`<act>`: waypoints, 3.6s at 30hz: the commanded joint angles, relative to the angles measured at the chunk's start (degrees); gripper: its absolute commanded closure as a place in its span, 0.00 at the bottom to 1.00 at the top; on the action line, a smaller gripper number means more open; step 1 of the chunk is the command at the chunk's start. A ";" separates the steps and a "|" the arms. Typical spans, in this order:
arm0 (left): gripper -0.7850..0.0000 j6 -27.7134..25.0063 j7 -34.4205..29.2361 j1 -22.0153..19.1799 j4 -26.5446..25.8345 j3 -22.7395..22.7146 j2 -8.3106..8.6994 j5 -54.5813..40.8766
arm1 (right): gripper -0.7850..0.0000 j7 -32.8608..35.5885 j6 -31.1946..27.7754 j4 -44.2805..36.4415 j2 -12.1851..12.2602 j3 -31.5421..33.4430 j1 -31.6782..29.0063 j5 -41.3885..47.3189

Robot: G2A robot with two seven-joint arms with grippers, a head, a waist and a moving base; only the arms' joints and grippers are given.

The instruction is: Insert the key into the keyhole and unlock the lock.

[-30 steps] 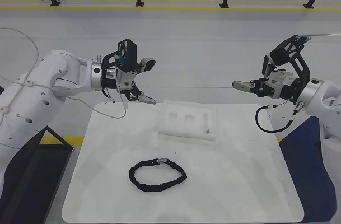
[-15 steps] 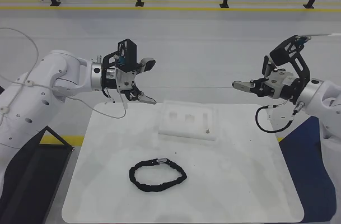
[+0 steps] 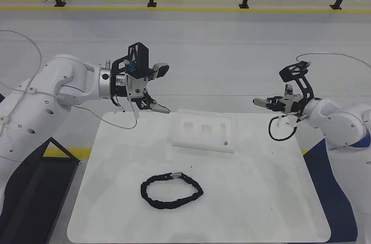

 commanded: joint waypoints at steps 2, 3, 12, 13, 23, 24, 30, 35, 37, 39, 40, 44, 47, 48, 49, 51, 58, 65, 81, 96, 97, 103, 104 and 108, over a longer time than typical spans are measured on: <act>0.00 0.00 0.00 0.00 0.00 0.00 0.00 0.00 | 0.00 -0.10 3.40 2.90 -0.50 -3.03 1.02 -1.94; 0.00 0.00 0.00 0.00 0.00 0.00 0.00 0.00 | 0.00 0.06 4.72 4.13 -0.71 -4.05 1.45 -2.43; 0.00 0.00 0.00 0.00 0.00 0.00 0.00 0.00 | 0.00 -0.82 13.95 13.00 -3.00 -12.45 5.01 -4.28; 0.00 0.00 0.00 0.00 0.00 0.00 0.00 0.00 | 0.00 -0.84 15.03 13.67 -3.28 -13.23 5.15 -4.04; 0.00 0.00 0.00 0.00 0.00 0.00 0.00 0.00 | 0.00 1.41 24.47 20.12 -6.25 -20.31 8.24 -3.00; 0.00 0.00 0.00 0.00 0.00 0.00 0.00 0.00 | 0.00 1.68 24.97 20.49 -6.51 -20.69 8.55 -2.53; 0.00 0.00 0.00 0.00 0.00 0.00 0.00 0.00 | 0.00 3.28 24.55 21.08 -7.94 -23.36 9.13 0.66; 0.00 0.00 0.00 0.00 0.00 0.00 0.00 0.00 | 0.00 4.27 23.00 22.41 -9.09 -26.01 9.89 1.63; 0.00 0.00 0.00 0.00 0.00 0.00 0.00 0.00 | 0.00 4.58 22.38 23.05 -9.63 -27.07 10.27 2.30; 0.00 0.00 0.00 0.00 0.00 0.00 0.00 0.00 | 0.00 4.84 21.47 23.58 -10.15 -28.43 10.62 2.03; 0.00 0.00 0.00 0.00 0.00 0.00 0.00 0.00 | 0.00 4.97 21.18 23.87 -10.41 -28.99 10.74 2.20; 0.00 0.00 0.00 0.00 0.00 0.00 0.00 0.00 | 0.00 4.90 20.17 25.16 -11.35 -30.90 11.40 1.96; 0.00 0.00 0.00 0.00 0.00 0.00 0.00 0.00 | 0.00 5.00 19.30 25.82 -11.66 -31.37 11.77 2.03; 0.00 0.00 0.00 0.00 0.00 0.00 0.00 0.00 | 0.00 5.00 19.30 25.82 -11.66 -31.37 11.77 2.03; 0.00 0.00 0.00 0.00 0.00 0.00 0.00 0.00 | 0.00 5.00 19.30 25.82 -11.66 -31.37 11.77 2.03; 0.00 0.00 0.00 0.00 0.00 0.00 0.00 0.00 | 0.00 5.00 19.30 25.82 -11.66 -31.37 11.77 2.03; 0.00 0.00 0.00 0.00 0.00 0.00 0.00 0.00 | 0.00 5.00 19.30 25.82 -11.66 -31.37 11.77 2.03; 0.00 0.00 0.00 0.00 0.00 0.00 0.00 0.00 | 0.00 3.70 19.35 25.92 -11.63 -30.79 11.05 2.78; 0.00 0.00 0.00 0.00 0.00 0.00 0.00 0.00 | 0.00 3.27 23.87 28.17 -15.41 -36.14 12.14 4.15; 0.00 0.00 0.00 0.00 0.00 0.00 0.00 0.00 | 0.58 2.18 31.35 34.52 -18.36 -37.64 14.14 3.78; 0.00 0.00 0.00 0.00 0.00 0.00 0.00 0.00 | 0.59 2.17 31.49 34.71 -18.45 -37.59 14.18 3.74; 0.00 0.00 0.00 0.00 0.00 0.00 0.00 0.00 | 0.68 1.51 33.56 35.82 -19.05 -37.42 14.40 2.81; 0.00 0.00 0.00 0.00 0.00 0.00 0.00 0.00 | 0.69 1.44 33.85 36.05 -19.16 -37.40 14.46 2.71; 0.00 0.00 0.00 0.00 0.00 0.00 0.00 0.00 | 0.78 1.07 35.23 37.37 -19.81 -37.79 14.76 1.96</act>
